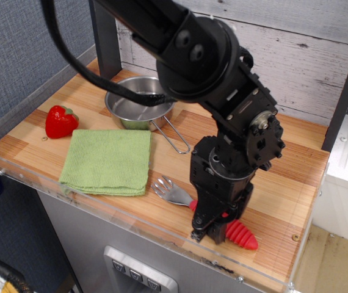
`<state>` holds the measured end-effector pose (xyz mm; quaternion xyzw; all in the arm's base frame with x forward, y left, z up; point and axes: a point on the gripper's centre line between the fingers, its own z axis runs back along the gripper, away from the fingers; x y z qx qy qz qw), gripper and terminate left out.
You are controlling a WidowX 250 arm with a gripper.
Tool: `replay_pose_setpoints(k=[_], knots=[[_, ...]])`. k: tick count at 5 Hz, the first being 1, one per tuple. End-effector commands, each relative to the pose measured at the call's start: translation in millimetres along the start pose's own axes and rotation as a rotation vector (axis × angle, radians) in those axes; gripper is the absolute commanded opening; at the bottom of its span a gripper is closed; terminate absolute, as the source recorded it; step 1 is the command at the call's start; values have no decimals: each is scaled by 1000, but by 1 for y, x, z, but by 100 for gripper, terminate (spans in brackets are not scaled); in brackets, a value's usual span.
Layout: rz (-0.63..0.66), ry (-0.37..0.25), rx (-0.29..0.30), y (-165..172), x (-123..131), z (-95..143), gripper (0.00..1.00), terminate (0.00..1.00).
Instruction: Move the spatula and place it at the edge of the table.
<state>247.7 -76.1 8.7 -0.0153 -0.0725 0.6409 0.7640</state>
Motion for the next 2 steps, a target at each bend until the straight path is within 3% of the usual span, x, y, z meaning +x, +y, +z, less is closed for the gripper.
replay_pose_setpoints(k=[1, 2], knots=[[3, 11, -32, -7, 3, 16, 100, 0], [-9, 21, -58, -11, 6, 27, 100, 0]])
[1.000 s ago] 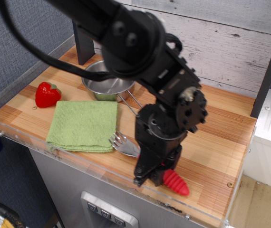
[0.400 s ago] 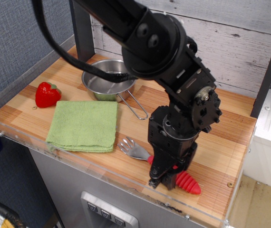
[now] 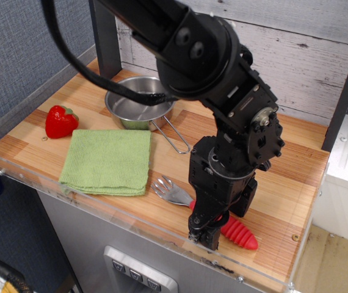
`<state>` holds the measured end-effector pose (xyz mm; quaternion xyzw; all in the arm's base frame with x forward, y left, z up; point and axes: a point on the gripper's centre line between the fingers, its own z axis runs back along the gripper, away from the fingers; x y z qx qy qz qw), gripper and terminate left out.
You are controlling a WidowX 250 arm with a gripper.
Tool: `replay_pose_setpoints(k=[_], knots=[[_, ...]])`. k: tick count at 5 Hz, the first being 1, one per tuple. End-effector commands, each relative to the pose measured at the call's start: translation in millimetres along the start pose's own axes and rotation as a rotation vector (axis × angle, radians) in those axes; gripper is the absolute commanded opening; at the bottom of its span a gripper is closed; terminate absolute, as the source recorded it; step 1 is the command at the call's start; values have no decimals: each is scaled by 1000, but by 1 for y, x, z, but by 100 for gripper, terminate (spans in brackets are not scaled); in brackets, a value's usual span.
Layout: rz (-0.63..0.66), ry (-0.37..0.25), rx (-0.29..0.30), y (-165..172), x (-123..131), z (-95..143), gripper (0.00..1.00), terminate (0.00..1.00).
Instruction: Move the spatula and place it at the edge of the table.
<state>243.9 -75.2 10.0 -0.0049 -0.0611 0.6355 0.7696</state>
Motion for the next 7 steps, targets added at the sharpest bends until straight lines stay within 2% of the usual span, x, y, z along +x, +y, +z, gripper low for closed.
replay_pose_setpoints(k=[1, 4, 5, 7], knots=[[24, 16, -122, -15, 12, 45, 100, 0], [45, 55, -253, -6, 33, 108, 100, 0], [36, 28, -247, -4, 39, 119, 100, 0], [36, 28, -247, -4, 39, 119, 100, 0]])
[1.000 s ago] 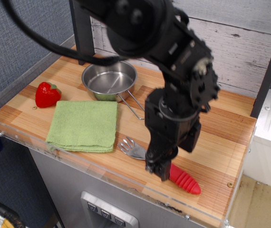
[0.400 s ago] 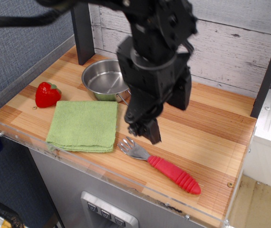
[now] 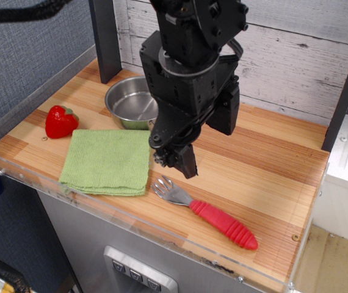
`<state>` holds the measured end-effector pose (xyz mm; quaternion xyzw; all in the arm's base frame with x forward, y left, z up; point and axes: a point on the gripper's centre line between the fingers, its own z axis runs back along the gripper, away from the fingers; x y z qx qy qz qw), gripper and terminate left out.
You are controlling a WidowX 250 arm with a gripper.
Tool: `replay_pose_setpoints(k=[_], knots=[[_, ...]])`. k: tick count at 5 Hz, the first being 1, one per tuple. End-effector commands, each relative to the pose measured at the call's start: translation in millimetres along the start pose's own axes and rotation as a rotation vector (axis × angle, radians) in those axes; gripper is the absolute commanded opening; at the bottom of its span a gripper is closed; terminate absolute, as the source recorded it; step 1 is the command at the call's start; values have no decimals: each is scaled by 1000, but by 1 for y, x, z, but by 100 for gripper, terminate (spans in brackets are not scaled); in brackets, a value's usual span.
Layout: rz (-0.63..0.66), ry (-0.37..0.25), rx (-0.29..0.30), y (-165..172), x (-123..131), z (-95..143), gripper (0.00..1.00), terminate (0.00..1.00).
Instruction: Move the spatula and place it at the edge of the table.
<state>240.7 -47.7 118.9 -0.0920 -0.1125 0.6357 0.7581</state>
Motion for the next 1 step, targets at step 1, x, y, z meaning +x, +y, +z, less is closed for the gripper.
replay_pose_setpoints(k=[1], knots=[[10, -2, -47, -5, 3, 12, 100, 100]])
